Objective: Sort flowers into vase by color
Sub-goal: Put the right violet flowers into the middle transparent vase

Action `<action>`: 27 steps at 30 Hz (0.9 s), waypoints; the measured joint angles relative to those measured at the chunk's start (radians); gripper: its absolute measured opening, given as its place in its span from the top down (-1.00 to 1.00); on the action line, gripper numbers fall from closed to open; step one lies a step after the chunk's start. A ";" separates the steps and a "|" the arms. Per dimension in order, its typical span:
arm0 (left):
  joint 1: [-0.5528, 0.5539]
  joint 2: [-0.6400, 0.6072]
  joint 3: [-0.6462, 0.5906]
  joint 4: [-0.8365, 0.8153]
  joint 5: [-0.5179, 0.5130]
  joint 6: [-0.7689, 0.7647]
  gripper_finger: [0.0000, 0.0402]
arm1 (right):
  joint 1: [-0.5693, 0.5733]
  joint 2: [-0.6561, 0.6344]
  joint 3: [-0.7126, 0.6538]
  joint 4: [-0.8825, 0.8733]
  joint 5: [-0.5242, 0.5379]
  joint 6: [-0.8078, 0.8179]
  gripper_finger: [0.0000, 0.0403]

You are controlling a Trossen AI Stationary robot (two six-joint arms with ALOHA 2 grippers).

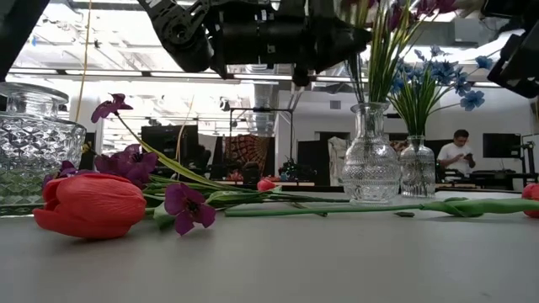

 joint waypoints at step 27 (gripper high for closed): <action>0.006 -0.279 0.000 -0.730 -0.086 0.111 -0.05 | 0.000 0.000 0.001 0.008 -0.002 0.001 0.20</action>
